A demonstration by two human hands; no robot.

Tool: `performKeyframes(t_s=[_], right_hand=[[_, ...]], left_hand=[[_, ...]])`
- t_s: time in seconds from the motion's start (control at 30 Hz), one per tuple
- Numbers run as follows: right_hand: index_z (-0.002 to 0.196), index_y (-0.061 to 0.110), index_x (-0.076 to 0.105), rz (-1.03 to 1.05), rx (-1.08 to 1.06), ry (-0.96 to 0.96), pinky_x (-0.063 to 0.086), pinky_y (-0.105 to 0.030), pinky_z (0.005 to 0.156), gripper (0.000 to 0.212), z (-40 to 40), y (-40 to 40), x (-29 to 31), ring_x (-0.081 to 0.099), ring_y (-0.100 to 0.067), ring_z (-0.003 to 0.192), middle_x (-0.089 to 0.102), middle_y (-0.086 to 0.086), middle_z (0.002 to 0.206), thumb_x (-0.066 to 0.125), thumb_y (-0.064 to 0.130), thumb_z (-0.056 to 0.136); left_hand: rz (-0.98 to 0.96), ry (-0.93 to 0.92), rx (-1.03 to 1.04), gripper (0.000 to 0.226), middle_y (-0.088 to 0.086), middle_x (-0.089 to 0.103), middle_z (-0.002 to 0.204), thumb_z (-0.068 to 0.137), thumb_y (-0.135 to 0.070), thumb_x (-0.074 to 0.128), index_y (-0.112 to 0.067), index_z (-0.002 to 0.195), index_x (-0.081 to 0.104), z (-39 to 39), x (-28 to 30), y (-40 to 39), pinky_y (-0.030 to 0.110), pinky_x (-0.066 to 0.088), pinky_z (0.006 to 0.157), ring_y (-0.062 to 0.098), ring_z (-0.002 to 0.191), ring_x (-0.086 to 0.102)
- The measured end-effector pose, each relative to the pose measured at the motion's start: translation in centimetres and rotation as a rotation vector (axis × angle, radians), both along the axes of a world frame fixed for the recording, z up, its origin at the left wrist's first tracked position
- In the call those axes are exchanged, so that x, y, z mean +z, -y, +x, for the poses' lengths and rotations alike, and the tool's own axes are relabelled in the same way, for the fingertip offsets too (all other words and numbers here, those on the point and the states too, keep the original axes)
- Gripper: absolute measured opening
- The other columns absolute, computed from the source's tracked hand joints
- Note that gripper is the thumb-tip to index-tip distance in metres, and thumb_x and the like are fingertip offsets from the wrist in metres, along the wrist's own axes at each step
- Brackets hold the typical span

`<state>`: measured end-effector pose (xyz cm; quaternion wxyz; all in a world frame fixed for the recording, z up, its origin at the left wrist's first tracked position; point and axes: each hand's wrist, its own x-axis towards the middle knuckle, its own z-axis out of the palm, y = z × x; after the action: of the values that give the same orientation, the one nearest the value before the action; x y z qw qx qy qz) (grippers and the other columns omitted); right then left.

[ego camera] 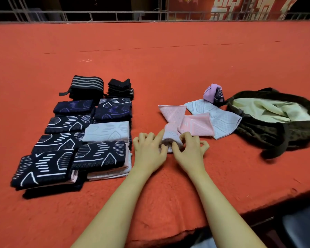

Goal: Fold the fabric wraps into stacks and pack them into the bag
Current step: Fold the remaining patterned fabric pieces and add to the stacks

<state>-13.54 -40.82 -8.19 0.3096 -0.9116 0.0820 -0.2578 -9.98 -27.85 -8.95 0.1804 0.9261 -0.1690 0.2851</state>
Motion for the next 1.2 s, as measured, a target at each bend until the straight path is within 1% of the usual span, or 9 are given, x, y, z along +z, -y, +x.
performKeyframes(t_s=[0.23,0.33,0.4,0.5,0.6,0.7,0.93,1.1,1.2], right_hand=[[0.061,0.022,0.049,0.046,-0.024,0.107,0.020,-0.035,0.085,0.043,-0.6,-0.3,-0.3,0.049,-0.011,0.074,0.050,0.011,0.060,0.038,0.057,0.082],[0.089,0.023,0.059,0.123,-0.082,0.083,0.018,-0.031,0.091,0.039,-0.6,0.0,0.1,0.050,-0.011,0.094,0.059,0.014,0.089,0.048,0.058,0.079],[0.125,0.024,0.051,0.168,0.026,0.009,0.013,-0.022,0.094,0.060,-0.3,0.2,0.7,0.039,-0.006,0.114,0.048,0.017,0.120,0.051,0.057,0.075],[0.141,0.034,0.035,0.143,0.243,-0.119,0.009,-0.021,0.099,0.073,0.1,0.9,2.0,0.023,0.003,0.111,0.040,0.020,0.120,0.048,0.058,0.073],[0.123,0.027,0.052,0.105,0.258,-0.194,0.014,-0.024,0.093,0.050,0.4,1.5,2.8,0.024,-0.005,0.099,0.038,0.016,0.087,0.055,0.053,0.081],[0.096,0.025,0.055,-0.021,0.244,-0.072,0.014,-0.027,0.084,0.022,0.3,1.4,2.1,0.036,-0.012,0.096,0.042,0.019,0.081,0.053,0.044,0.087],[0.081,0.030,0.049,-0.116,0.237,0.186,0.020,-0.032,0.081,0.015,-0.6,1.7,1.6,0.045,-0.003,0.072,0.052,0.012,0.070,0.039,0.038,0.089],[0.072,0.034,0.053,0.312,0.135,0.068,0.026,-0.034,0.080,0.018,-0.3,2.2,1.6,0.040,-0.011,0.083,0.049,0.013,0.055,0.059,0.034,0.089],[0.065,0.031,0.044,0.292,0.011,0.017,0.025,-0.038,0.081,0.030,-0.3,2.1,0.9,0.045,-0.016,0.073,0.044,0.012,0.052,0.060,0.030,0.090]], left_hand=[[-0.200,-0.103,-0.085,0.036,-0.009,0.061,0.095,0.085,-0.047,0.039,-0.023,0.090,0.065,-1.2,0.9,-0.4,0.029,0.014,0.072,0.024,0.094,0.052],[-0.177,-0.086,-0.200,0.033,-0.014,0.062,0.097,0.084,-0.047,0.040,-0.023,0.093,0.062,-1.5,0.7,-0.9,0.026,0.011,0.075,0.019,0.105,0.052],[-0.163,-0.067,-0.243,0.032,-0.016,0.063,0.098,0.084,-0.047,0.043,-0.025,0.095,0.063,-1.8,0.7,-1.2,0.025,0.011,0.077,0.019,0.110,0.053],[-0.133,-0.046,-0.271,0.029,-0.019,0.063,0.097,0.083,-0.047,0.046,-0.027,0.095,0.063,-2.2,0.6,-1.6,0.025,0.011,0.077,0.017,0.106,0.051],[-0.097,-0.010,-0.275,0.030,-0.019,0.063,0.097,0.084,-0.047,0.045,-0.028,0.099,0.063,-2.2,0.3,-1.8,0.026,0.011,0.075,0.014,0.098,0.044],[-0.040,0.034,-0.284,0.030,-0.016,0.064,0.093,0.084,-0.047,0.046,-0.026,0.095,0.063,-1.9,0.4,-1.7,0.030,0.016,0.074,0.014,0.093,0.041],[0.089,0.379,-0.343,0.015,-0.004,0.064,0.088,0.091,-0.038,0.042,-0.023,0.092,0.045,-1.6,0.8,-1.0,0.035,0.024,0.073,0.018,0.092,0.045],[-0.037,0.291,-0.276,0.013,-0.008,0.060,0.078,0.091,-0.039,0.042,-0.026,0.090,0.044,-2.7,1.3,-0.4,0.034,0.022,0.074,0.018,0.092,0.043],[-0.076,0.255,-0.297,0.013,-0.006,0.058,0.075,0.092,-0.037,0.040,-0.026,0.089,0.042,-3.9,0.2,-0.6,0.034,0.023,0.074,0.018,0.089,0.042]])
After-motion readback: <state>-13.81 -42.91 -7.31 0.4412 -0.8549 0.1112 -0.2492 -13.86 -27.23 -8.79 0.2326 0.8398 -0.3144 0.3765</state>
